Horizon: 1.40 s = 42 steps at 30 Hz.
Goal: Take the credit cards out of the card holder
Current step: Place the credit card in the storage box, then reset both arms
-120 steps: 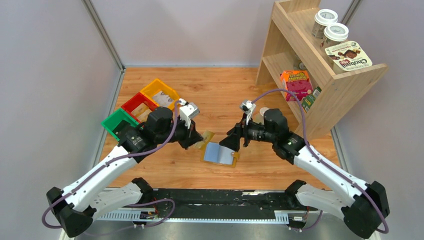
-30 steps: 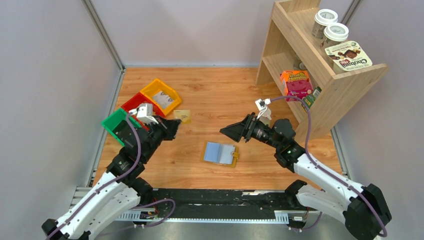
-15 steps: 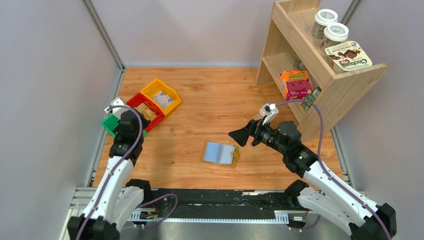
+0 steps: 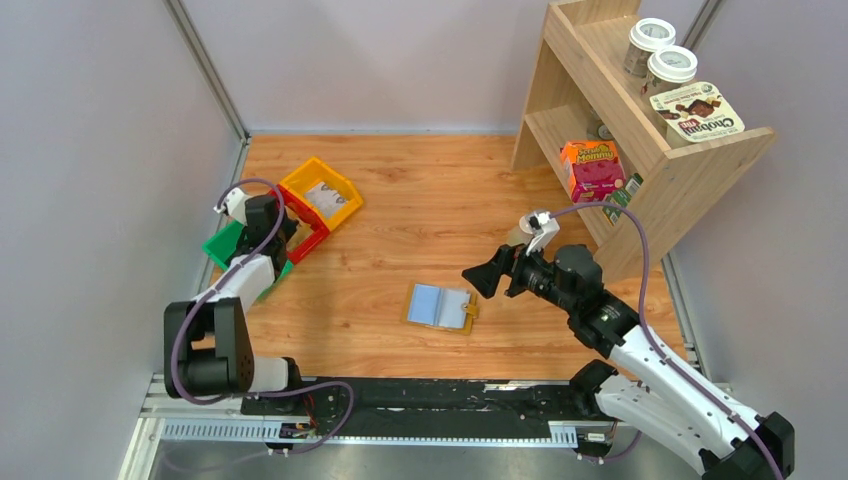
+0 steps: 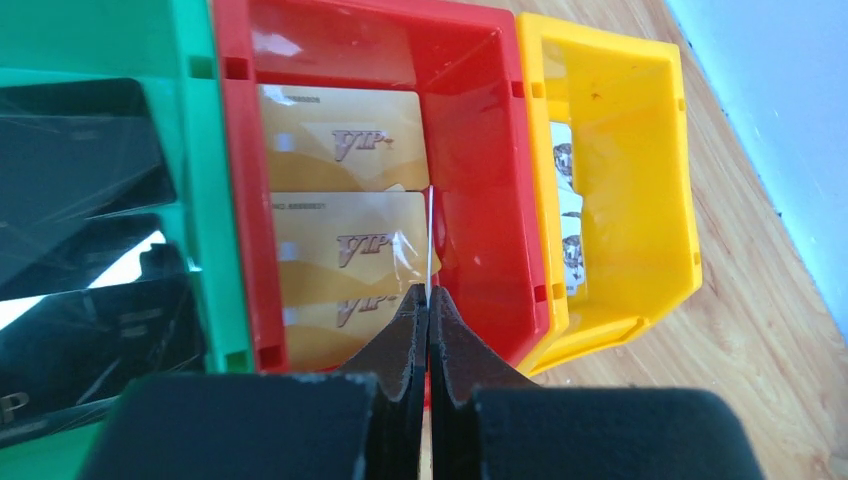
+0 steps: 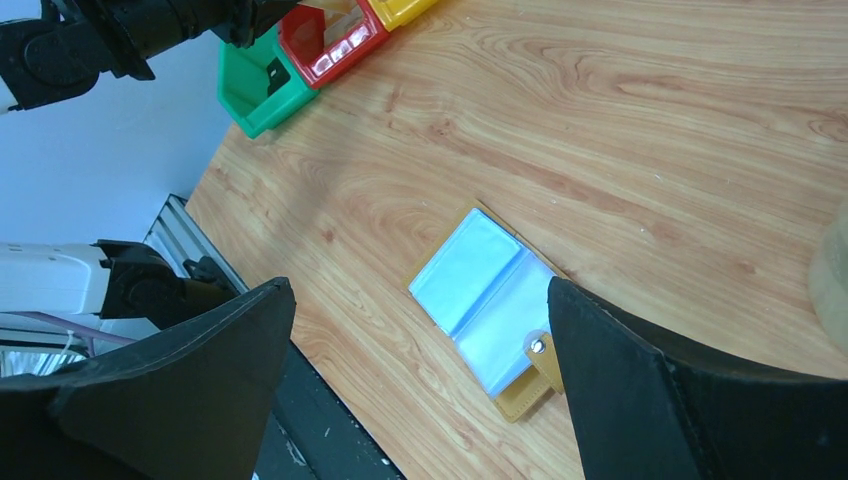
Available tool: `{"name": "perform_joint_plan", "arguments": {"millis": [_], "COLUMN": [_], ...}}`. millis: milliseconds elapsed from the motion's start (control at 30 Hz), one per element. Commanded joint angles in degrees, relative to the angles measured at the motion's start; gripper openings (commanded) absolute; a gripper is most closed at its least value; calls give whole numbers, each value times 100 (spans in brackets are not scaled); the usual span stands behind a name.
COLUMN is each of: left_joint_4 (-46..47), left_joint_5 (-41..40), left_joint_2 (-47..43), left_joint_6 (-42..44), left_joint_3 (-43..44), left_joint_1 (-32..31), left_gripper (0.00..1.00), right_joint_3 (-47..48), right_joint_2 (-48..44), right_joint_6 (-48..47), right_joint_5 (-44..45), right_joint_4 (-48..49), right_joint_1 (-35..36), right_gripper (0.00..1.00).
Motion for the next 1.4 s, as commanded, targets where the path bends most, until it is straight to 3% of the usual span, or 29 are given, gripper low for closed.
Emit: {"name": "perform_joint_plan", "arguments": {"millis": [0, 67, 200, 300, 433, 567, 700, 1000, 1367], "left_joint_4": [745, 693, 395, -62, -632, -1537, -2407, -4052, -6118], "left_joint_5": [399, 540, 549, 549, 715, 1084, 1532, 2218, 2930], "left_joint_2": [512, 732, 769, 436, -153, -645, -1242, -3281, -4759], "left_joint_6": [-462, -507, -446, -192, 134, 520, 994, 2173, 2042], "left_joint_3": [276, 328, 372, 477, 662, 1013, 1365, 1454, 1488], "left_joint_1": [39, 48, 48, 48, 30, 39, 39, 39, 30], "left_gripper": [1, 7, 36, 58, 75, 79, 79, 78, 78], "right_joint_3": [253, 288, 464, 639, 868, 1009, 1158, 1114, 2255], "right_joint_2": [45, 159, 379, 721, 1397, 2188, 2751, 3665, 4966], "right_joint_6": [-238, -255, -247, -255, -177, -62, 43, 377, -149], "right_joint_5": [184, 210, 149, 44, -211, -624, -301, -141, 657], "right_joint_4": [-46, -72, -248, -511, -907, -1188, -1575, -1435, -1092], "right_joint_1": [-19, -28, -19, -19, -19, 68, 402, 684, 781], "right_gripper": [100, 100, 100, 100, 100, 100, 98, 76, 53]}}
